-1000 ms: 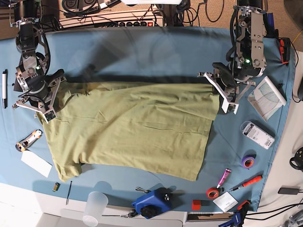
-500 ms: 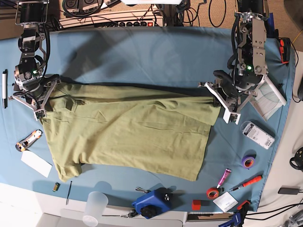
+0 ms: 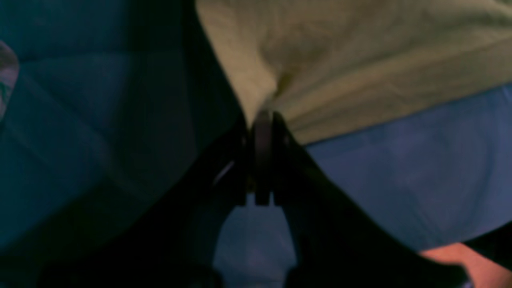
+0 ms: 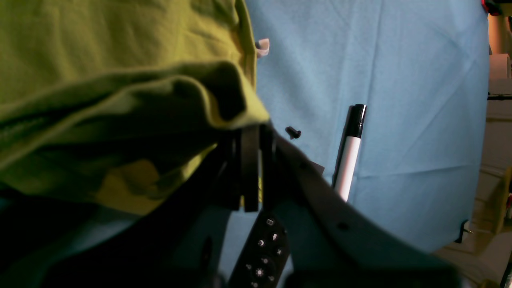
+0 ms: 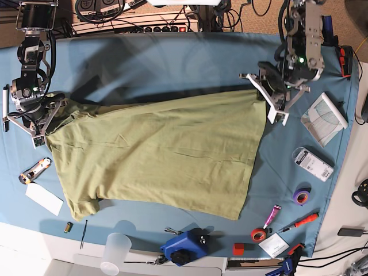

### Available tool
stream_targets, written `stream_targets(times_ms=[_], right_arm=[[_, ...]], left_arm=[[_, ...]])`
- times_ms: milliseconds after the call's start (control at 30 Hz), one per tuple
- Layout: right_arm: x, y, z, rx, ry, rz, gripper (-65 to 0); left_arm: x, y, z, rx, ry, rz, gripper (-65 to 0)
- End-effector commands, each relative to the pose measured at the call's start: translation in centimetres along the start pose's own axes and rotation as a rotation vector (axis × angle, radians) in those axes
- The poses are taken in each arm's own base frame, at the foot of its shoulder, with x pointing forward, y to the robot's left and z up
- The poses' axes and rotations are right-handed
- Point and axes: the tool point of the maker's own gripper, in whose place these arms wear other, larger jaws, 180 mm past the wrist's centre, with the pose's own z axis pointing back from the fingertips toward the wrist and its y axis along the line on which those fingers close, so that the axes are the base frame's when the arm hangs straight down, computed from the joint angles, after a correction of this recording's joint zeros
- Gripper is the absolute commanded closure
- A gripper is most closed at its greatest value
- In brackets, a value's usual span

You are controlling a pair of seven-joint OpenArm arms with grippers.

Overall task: Layout the t-shirt on the table in an organized manner, then fold the t-shirt properly
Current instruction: 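Grasp the shirt side edges with both grippers and lift them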

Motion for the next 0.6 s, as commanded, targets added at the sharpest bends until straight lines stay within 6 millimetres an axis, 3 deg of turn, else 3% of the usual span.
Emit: stream_targets(times_ms=[0, 233, 567], right_arm=[[1.2, -2.0, 0.4, -0.054, -0.036, 0.003, 0.0], [1.2, -2.2, 0.5, -0.058, -0.036, -0.001, 0.0], [1.9, -5.9, 1.2, -0.12, -0.097, -0.111, 0.0]], left_arm=[[0.6, 0.0, 0.7, 0.006, -0.032, -0.013, 0.0], [-0.9, -0.4, 1.3, 0.001, -0.011, -0.01, 0.0], [2.6, 0.0, 1.4, 0.023, -0.14, -0.029, 0.0]])
